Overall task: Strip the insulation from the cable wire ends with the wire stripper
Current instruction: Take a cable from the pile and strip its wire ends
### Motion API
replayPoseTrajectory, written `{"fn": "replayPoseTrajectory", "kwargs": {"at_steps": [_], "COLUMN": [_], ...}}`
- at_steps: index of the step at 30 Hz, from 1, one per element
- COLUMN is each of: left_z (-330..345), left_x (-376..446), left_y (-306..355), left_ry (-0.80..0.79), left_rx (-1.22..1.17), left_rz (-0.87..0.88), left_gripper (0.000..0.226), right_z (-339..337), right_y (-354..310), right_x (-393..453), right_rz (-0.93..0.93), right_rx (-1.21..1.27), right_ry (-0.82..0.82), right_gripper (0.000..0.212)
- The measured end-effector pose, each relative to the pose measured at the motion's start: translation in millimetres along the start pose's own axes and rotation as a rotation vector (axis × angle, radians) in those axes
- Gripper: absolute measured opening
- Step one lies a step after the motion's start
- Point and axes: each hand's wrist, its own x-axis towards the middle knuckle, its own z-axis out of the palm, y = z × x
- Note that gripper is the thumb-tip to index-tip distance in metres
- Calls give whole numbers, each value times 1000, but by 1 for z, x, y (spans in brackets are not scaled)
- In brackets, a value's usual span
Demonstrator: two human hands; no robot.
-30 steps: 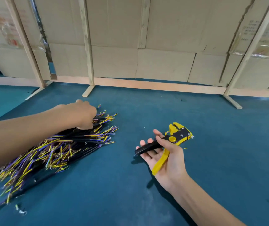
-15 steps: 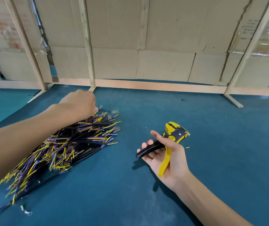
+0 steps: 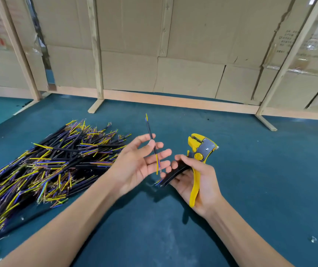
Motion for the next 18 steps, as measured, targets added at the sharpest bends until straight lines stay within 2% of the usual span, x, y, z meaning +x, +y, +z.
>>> {"fn": "replayPoseTrajectory", "kwargs": {"at_steps": [3, 7, 14, 18], "left_z": [-8, -14, -14, -13], "left_x": [-1, -1, 0, -2], "left_y": [-13, -14, -17, -18], "left_ry": [-26, 42, 24, -13], "left_rx": [-43, -22, 53, 59], "left_rz": [51, 92, 124, 134], "left_gripper": [20, 11, 21, 20], "right_z": [0, 2, 6, 7], "right_y": [2, 4, 7, 7], "right_x": [1, 2, -1, -1], "right_rz": [39, 81, 34, 40], "right_rx": [-52, -155, -262, -284], "right_ry": [-13, -32, -93, -52], "right_gripper": [18, 11, 17, 27]}}
